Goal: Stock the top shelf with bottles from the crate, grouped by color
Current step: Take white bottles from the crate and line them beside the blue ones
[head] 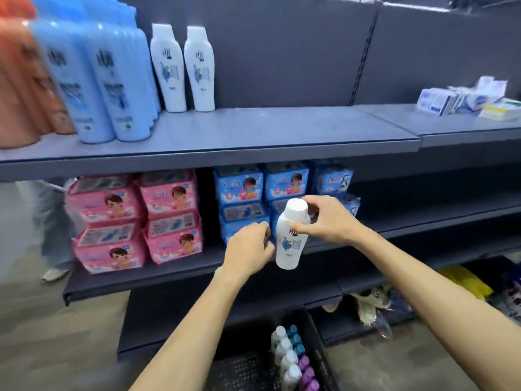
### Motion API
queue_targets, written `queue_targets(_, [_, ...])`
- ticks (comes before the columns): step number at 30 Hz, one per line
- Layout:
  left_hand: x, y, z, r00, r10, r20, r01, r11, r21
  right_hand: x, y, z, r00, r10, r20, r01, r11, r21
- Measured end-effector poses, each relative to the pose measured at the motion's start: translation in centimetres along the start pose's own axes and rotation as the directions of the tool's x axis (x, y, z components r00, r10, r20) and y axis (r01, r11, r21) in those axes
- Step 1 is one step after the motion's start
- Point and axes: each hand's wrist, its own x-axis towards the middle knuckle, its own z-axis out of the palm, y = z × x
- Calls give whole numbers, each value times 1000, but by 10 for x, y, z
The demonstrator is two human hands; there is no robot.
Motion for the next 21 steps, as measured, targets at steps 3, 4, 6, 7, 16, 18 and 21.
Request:
queue_targets(3, [12,6,-35,995,80,-60,-76,994,78,13,-26,-24,999,-48,-15,48,999,-1])
queue_targets(4, [15,7,-48,992,99,-83,-91,991,100,18,-35,-32,998,-68,-20,68,998,0])
queue_targets(6, [22,9,-71,985,126,-118,-111,985,131,28,-51,-47,994,-106,-31,106,994,-1])
queue_targets(7, [25,9,-85,981,135,-137,-115,983,143,34,-62,-55,992,-123,-32,123,992,-5])
queue_targets(16, [47,10,-187,947,186,-261,-131,968,216,88,-155,-111,959,-279,-43,280,959,35])
queue_targets(18, [50,8,-207,941,185,-282,-123,967,222,102,-177,-119,947,-318,-39,320,947,33])
queue_targets(21, [55,1,-232,934,169,-314,-89,963,255,122,-204,-125,936,-352,-19,352,935,42])
